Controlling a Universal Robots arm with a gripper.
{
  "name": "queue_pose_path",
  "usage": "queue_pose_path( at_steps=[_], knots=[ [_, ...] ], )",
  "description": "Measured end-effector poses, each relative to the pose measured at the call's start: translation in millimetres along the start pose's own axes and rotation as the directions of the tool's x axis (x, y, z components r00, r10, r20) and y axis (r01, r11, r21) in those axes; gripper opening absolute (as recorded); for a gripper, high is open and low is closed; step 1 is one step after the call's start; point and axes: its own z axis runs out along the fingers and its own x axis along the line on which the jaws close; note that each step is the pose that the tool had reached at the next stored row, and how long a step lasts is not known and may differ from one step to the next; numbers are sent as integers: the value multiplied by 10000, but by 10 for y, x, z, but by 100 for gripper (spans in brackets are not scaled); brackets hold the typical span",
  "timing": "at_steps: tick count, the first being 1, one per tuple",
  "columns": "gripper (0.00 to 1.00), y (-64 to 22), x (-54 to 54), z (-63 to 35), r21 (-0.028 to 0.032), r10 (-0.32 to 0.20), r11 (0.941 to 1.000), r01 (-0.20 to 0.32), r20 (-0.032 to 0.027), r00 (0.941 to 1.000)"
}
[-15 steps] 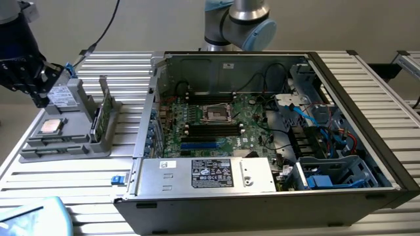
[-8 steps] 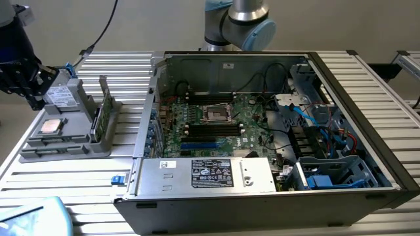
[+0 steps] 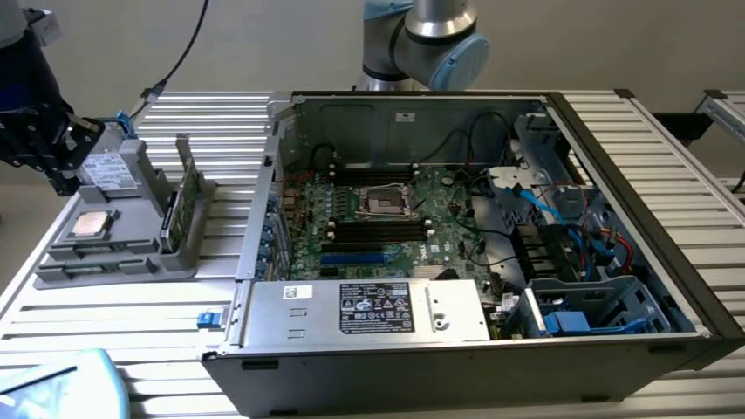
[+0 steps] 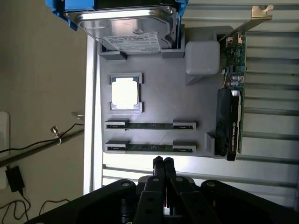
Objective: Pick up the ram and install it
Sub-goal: 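Pick up the ram and move it above insertion slot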
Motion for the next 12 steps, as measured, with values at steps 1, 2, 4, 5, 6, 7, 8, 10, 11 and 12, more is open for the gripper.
queue_pose_path(
  at_steps=[1, 2, 4, 5, 6, 7, 8, 10, 11, 12],
  knots=[
    [10, 0, 0, 0, 0, 0, 10000, 0, 0, 10000],
    [10, 0, 0, 0, 0, 0, 10000, 0, 0, 10000],
    [10, 0, 0, 0, 0, 0, 10000, 0, 0, 10000],
    [10, 0, 0, 0, 1, 0, 10000, 0, 0, 10000],
    [10, 0, 0, 0, 0, 0, 10000, 0, 0, 10000],
    [10, 0, 0, 0, 0, 0, 10000, 0, 0, 10000],
    [10, 0, 0, 0, 0, 0, 10000, 0, 0, 10000],
    [10, 0, 0, 0, 1, -3, 10000, 3, 0, 10000],
    [10, 0, 0, 1, 5, -39, 10000, 39, 4, 10000],
    [10, 0, 0, 3, 14, -113, 9999, 113, 19, 9999]
  ],
)
